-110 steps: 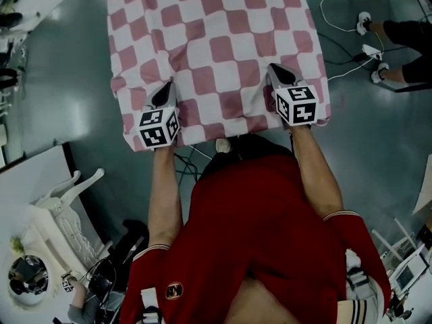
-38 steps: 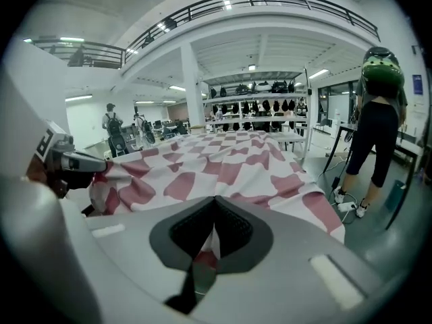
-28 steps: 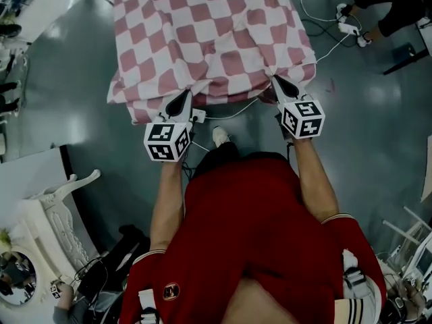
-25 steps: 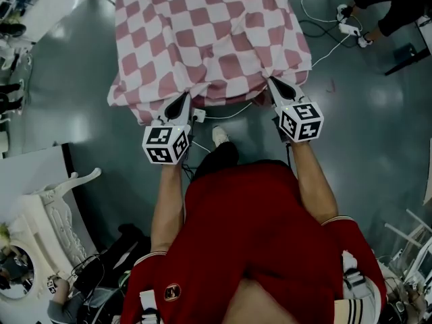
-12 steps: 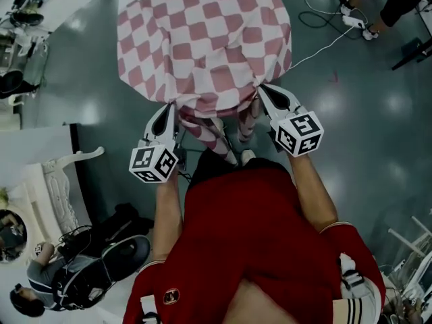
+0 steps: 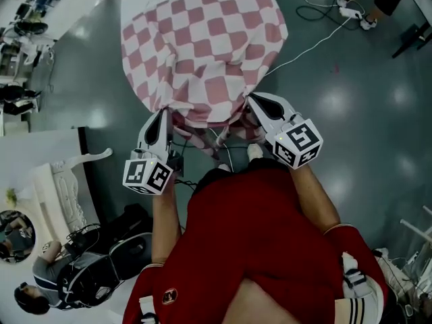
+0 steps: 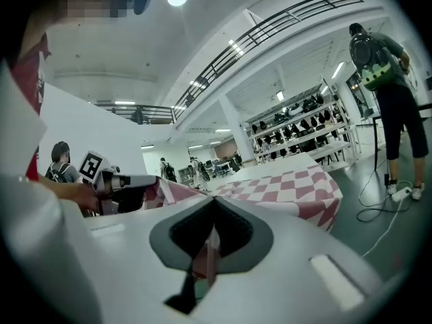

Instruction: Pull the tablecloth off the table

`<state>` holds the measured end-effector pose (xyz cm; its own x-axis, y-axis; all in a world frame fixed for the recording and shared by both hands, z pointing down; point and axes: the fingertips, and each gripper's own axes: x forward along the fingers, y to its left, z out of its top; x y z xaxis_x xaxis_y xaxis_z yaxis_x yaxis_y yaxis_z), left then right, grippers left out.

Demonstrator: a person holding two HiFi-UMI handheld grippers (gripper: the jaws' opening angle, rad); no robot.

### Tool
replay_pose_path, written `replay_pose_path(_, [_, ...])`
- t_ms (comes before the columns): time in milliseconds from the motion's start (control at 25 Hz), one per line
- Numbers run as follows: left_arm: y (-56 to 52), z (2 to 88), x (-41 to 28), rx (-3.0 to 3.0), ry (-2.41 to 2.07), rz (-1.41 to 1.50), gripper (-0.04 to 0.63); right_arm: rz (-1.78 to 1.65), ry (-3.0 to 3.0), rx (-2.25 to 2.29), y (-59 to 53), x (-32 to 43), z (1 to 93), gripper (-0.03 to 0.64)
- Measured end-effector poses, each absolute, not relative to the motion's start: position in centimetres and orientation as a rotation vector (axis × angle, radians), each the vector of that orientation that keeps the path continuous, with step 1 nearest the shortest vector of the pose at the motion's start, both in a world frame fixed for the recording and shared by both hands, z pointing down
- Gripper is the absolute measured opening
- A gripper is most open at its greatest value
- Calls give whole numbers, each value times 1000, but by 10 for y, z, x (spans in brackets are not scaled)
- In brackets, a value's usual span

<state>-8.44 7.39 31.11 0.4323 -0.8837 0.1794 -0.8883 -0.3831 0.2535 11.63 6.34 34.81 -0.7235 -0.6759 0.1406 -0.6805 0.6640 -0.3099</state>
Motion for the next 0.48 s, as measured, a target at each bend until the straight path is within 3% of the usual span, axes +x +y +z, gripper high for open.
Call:
replay_pose_path(280, [144, 299, -116, 2449, -1444, -101, 8, 481, -2853, 1246, 138, 88, 325, 12])
replay_pose_path(480, [219, 344, -154, 2501, -1366, -84, 8, 531, -2844, 1343, 211, 50, 364, 12])
